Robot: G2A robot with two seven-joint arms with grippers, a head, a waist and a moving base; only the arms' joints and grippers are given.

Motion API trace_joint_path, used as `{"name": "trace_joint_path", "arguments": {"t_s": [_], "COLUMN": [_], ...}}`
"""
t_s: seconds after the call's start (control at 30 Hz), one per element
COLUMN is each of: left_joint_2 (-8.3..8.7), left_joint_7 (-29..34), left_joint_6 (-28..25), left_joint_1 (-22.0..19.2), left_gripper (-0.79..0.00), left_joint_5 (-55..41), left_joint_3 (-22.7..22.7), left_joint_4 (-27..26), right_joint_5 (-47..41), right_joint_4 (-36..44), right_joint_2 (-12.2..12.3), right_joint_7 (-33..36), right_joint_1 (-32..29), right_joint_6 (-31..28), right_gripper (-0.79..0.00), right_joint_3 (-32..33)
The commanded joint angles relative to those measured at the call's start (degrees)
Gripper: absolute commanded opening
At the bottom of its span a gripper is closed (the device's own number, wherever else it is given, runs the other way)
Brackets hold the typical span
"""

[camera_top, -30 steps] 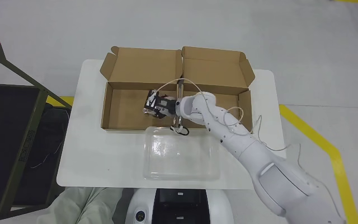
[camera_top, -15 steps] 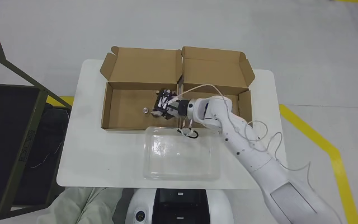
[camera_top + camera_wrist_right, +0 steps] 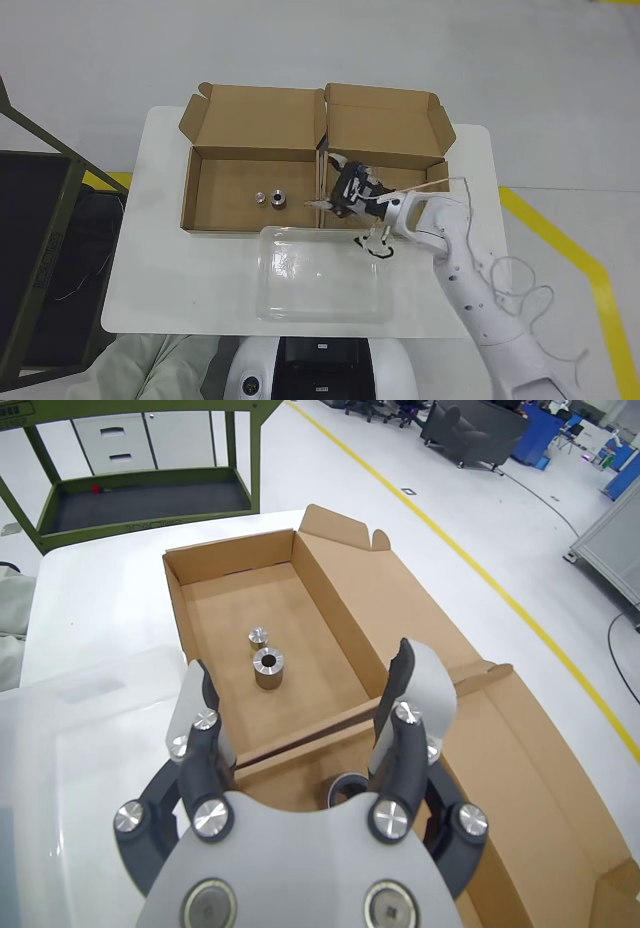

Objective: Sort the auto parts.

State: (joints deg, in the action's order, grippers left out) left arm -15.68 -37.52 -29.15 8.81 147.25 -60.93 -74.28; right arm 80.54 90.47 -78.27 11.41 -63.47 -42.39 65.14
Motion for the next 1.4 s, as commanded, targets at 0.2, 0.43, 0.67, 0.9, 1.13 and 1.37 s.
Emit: {"name": "trace_joint_path", "arguments": {"t_s": [0.2,0.43,0.67,0.9,1.13,1.37], "left_joint_2": [0.0,0.0,0.0,0.0,0.0,0.0], "left_joint_7": [0.0,0.0,0.0,0.0,0.0,0.0], "left_joint_6": [0.0,0.0,0.0,0.0,0.0,0.0], "left_joint_1": [0.0,0.0,0.0,0.0,0.0,0.0], "left_gripper": [0.0,0.0,0.0,0.0,0.0,0.0], "left_joint_5": [0.0,0.0,0.0,0.0,0.0,0.0], "left_joint_3": [0.0,0.0,0.0,0.0,0.0,0.0], "left_joint_4": [0.0,0.0,0.0,0.0,0.0,0.0], "right_joint_5": [1.8,1.6,2.8,4.2,3.9,3.6], "right_joint_4": [9.2,14.3,19.5,26.0,28.6,29.8], "right_joint_2": [2.3,3.8,5.0,6.0,6.5,6.8], "right_joint_7": [-1.6,-4.6,-8.4,-11.3,-14.5,-17.1], "right_joint_1": [-9.6,-17.3,-24.5,-32.6,-37.4,-40.4], "right_joint_6": [0.4,0.2,0.4,1.6,3.1,5.4], "right_gripper": [0.0,0.0,0.0,0.0,0.0,0.0], "right_joint_3": [9.0,15.7,21.6,27.4,32.0,34.5]}}
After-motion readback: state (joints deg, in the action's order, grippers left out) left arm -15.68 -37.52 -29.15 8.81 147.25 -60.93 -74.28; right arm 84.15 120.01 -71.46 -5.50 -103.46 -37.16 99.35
